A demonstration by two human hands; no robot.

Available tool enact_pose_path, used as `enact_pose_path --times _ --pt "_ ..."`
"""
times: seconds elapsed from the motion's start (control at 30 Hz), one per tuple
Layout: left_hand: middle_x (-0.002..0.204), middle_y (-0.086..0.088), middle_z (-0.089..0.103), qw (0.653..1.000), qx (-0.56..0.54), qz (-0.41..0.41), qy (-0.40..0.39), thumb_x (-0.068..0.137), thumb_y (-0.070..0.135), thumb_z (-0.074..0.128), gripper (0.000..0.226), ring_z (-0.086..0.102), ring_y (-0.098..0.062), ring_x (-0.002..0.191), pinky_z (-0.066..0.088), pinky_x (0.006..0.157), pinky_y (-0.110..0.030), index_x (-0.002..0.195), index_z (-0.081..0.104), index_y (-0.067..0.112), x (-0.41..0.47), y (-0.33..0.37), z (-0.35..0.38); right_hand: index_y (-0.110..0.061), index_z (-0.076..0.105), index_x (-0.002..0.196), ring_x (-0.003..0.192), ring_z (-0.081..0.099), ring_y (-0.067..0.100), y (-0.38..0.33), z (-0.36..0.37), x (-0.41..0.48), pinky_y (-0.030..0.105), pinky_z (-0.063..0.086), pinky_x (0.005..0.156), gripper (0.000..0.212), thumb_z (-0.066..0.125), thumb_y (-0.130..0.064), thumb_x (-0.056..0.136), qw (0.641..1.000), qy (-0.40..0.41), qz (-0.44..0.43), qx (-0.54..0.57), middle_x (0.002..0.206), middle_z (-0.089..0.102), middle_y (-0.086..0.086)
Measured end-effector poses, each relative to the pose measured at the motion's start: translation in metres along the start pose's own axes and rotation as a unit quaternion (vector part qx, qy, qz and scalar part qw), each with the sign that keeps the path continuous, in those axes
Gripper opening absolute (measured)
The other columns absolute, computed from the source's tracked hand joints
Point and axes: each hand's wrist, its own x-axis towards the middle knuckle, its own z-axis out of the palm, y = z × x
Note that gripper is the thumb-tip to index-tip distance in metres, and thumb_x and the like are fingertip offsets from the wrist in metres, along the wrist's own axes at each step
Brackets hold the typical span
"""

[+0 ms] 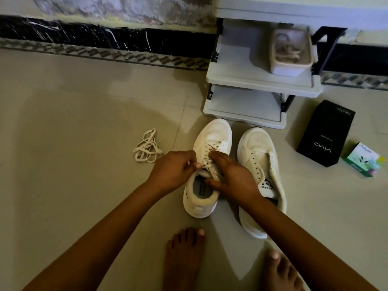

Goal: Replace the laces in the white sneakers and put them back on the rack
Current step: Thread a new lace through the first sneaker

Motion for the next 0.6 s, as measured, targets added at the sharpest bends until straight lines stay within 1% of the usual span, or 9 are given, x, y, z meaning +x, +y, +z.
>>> enact_pose_path --times 0.1,0.17,0.2,0.23,0.3,0.37,0.43,0.47,0.6 --pt "0.062 0.006 0.049 0.991 -0.123 -0.044 -0.039 0.092 0.023 0.058 0.021 0.046 -0.009 0.062 0.035 0.061 -0.028 0.073 0.054 0.017 0.000 -0.005 0.004 -0.022 0.025 0.148 0.134 0.036 0.019 -0.001 0.000 -0.001 0.026 0.036 0.101 0.077 0.064 -0.041 0.084 1.000 -0.002 -0.003 -0.012 0.153 0.029 -0.003" --pt "0.068 -0.003 0.056 0.965 -0.243 -0.079 -0.055 0.092 0.018 0.057 0.021 0.050 -0.012 0.067 0.040 0.066 -0.029 0.073 0.057 0.011 0.000 -0.008 0.002 -0.023 0.025 0.148 0.133 0.036 0.020 -0.002 0.001 -0.001 0.027 0.037 0.100 0.076 0.063 -0.040 0.085 1.000 0.000 -0.008 -0.022 0.153 0.029 -0.004" --pt "0.072 -0.008 0.059 0.961 -0.259 -0.087 -0.053 0.093 0.018 0.057 0.019 0.053 -0.015 0.071 0.043 0.070 -0.032 0.077 0.059 0.007 -0.004 -0.007 0.005 -0.023 0.024 0.148 0.134 0.036 0.020 -0.002 0.001 -0.002 0.027 0.037 0.100 0.075 0.063 -0.040 0.085 1.000 -0.001 -0.009 -0.026 0.153 0.028 -0.004" --pt "0.073 -0.009 0.060 0.963 -0.250 -0.090 -0.049 0.092 0.019 0.057 0.016 0.055 -0.015 0.071 0.045 0.070 -0.033 0.081 0.061 0.007 -0.007 -0.007 0.007 -0.023 0.024 0.148 0.134 0.036 0.019 -0.004 0.000 -0.002 0.027 0.037 0.099 0.075 0.062 -0.040 0.086 1.000 -0.003 -0.010 -0.028 0.153 0.027 -0.004" --pt "0.061 -0.002 0.053 0.979 -0.184 -0.079 -0.033 0.089 0.027 0.062 0.011 0.048 -0.011 0.057 0.040 0.057 -0.025 0.092 0.060 0.016 -0.007 -0.011 0.006 -0.020 0.027 0.146 0.132 0.038 0.020 -0.006 0.001 -0.001 0.028 0.038 0.098 0.073 0.062 -0.042 0.086 1.000 -0.001 -0.010 -0.022 0.152 0.029 -0.001" --pt "0.060 0.004 0.049 0.989 -0.122 -0.066 -0.048 0.084 0.039 0.066 0.026 0.045 -0.007 0.055 0.033 0.051 -0.020 0.105 0.058 0.026 -0.007 -0.009 0.001 -0.014 0.041 0.135 0.117 0.049 0.022 -0.008 0.000 -0.003 0.029 0.044 0.087 0.066 0.064 -0.047 0.083 1.000 0.026 0.011 0.014 0.140 0.042 0.005" --pt "0.075 0.005 0.057 0.995 -0.067 -0.052 -0.053 0.081 0.046 0.066 0.036 0.056 -0.011 0.071 0.038 0.056 -0.023 0.112 0.060 0.029 -0.007 -0.007 0.005 -0.010 0.051 0.115 0.092 0.051 0.017 -0.008 -0.004 -0.005 0.025 0.042 0.069 0.055 0.067 -0.049 0.079 0.996 0.051 0.053 0.049 0.114 0.050 0.003" --pt "0.080 0.004 0.059 0.997 -0.048 -0.049 -0.044 0.081 0.045 0.067 0.036 0.060 -0.015 0.079 0.038 0.057 -0.024 0.112 0.061 0.029 -0.007 -0.004 0.005 -0.010 0.053 0.107 0.087 0.049 0.014 -0.007 -0.006 -0.005 0.024 0.041 0.066 0.049 0.069 -0.046 0.078 0.995 0.044 0.067 0.051 0.107 0.048 0.001" --pt "0.097 -0.001 0.068 0.997 -0.046 -0.052 -0.035 0.081 0.038 0.069 0.033 0.062 -0.018 0.091 0.042 0.068 -0.025 0.111 0.066 0.025 -0.004 0.001 0.004 -0.005 0.063 0.091 0.100 0.053 0.020 -0.003 -0.013 0.001 0.021 0.042 0.078 0.021 0.068 -0.025 0.084 0.995 -0.009 0.065 0.077 0.119 0.051 0.009"
